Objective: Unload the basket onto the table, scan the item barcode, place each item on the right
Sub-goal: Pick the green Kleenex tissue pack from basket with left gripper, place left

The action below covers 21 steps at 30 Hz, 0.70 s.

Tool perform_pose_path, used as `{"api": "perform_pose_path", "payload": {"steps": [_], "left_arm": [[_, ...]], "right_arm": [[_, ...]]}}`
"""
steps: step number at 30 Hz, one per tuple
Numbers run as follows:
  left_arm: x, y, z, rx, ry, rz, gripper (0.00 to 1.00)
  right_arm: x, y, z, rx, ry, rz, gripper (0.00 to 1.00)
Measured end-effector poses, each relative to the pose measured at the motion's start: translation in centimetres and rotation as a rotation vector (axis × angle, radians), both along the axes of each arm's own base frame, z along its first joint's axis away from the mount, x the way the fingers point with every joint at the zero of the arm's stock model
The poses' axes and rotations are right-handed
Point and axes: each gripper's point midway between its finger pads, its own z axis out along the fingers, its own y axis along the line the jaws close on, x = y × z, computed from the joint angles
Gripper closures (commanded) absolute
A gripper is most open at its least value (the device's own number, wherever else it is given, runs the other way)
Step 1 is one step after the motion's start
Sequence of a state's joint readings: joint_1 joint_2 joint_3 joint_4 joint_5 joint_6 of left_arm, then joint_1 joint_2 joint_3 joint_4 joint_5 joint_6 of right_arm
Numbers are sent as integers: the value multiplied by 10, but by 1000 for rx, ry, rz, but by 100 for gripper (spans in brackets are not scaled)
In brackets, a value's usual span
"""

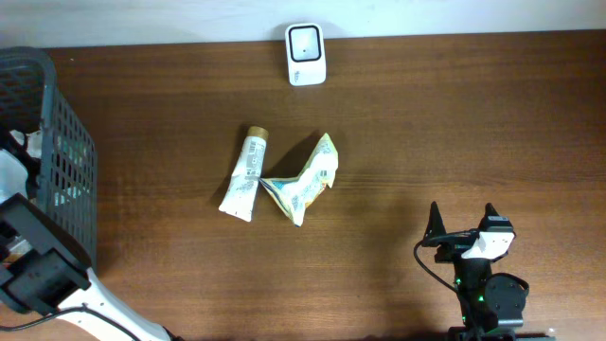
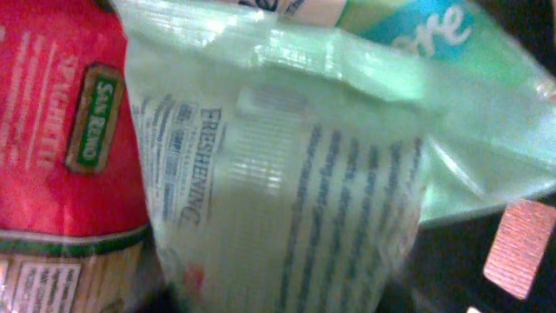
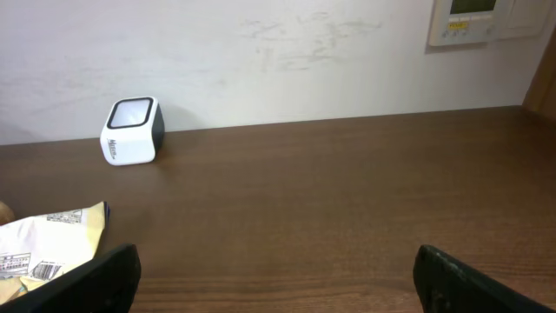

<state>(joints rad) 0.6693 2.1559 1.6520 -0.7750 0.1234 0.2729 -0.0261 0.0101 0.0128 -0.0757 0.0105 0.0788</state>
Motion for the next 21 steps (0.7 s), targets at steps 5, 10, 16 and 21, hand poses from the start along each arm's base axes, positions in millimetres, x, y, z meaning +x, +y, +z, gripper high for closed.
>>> {"api": "perform_pose_path", "payload": {"steps": [5, 10, 16, 21], "left_arm": [[25, 20, 100, 75, -134, 59, 79], [-5, -79, 380, 257, -661, -47, 78], [15, -247, 272, -13, -325, -359, 80], [12, -292, 54, -38, 71, -353, 76]], "right_arm": [[0, 0, 0, 0, 0, 0, 1], [0, 0, 0, 0, 0, 0, 1], [0, 0, 0, 0, 1, 0, 1], [0, 0, 0, 0, 0, 0, 1]]}}
